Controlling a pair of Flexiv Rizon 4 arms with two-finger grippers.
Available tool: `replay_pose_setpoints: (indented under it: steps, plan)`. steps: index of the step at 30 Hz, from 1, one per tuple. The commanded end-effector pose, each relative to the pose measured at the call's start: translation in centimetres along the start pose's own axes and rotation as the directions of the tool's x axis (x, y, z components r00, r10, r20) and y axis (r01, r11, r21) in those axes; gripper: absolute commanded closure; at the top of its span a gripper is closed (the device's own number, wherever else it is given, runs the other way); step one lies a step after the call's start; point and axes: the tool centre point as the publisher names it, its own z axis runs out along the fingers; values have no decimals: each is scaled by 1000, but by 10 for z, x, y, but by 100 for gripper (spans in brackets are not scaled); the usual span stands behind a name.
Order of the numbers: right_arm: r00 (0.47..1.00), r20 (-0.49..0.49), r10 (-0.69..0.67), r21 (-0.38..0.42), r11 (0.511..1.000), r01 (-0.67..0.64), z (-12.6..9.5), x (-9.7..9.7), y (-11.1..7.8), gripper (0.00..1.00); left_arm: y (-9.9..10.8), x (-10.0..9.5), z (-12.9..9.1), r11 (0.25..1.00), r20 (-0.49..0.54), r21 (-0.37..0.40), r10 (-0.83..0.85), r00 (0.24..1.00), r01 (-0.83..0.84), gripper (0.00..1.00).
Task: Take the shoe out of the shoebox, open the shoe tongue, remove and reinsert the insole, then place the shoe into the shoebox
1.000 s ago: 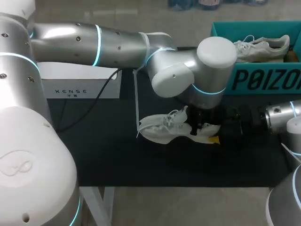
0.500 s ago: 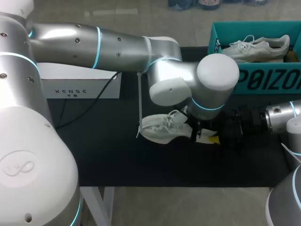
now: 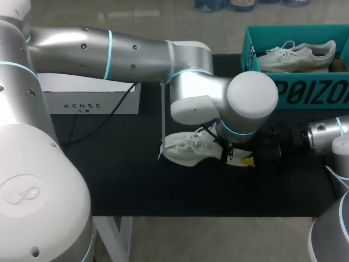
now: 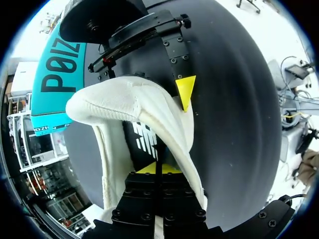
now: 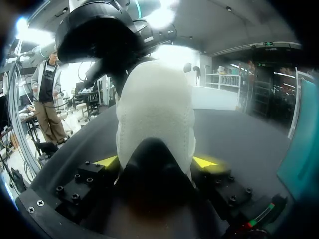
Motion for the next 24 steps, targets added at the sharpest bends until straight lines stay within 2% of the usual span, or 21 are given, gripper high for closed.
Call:
replay_pose_setpoints:
  steps: [1,24]
  plan:
    - [1000,2,1,3,1000,-1,4,0,-3,100,7,0,-14,1000,16,8,-2,1000,2,100]
    - [1000,2,1,3,1000,-1,4,0,-3,100,13,-6,-52,1000,90,6,-28,996,27,100]
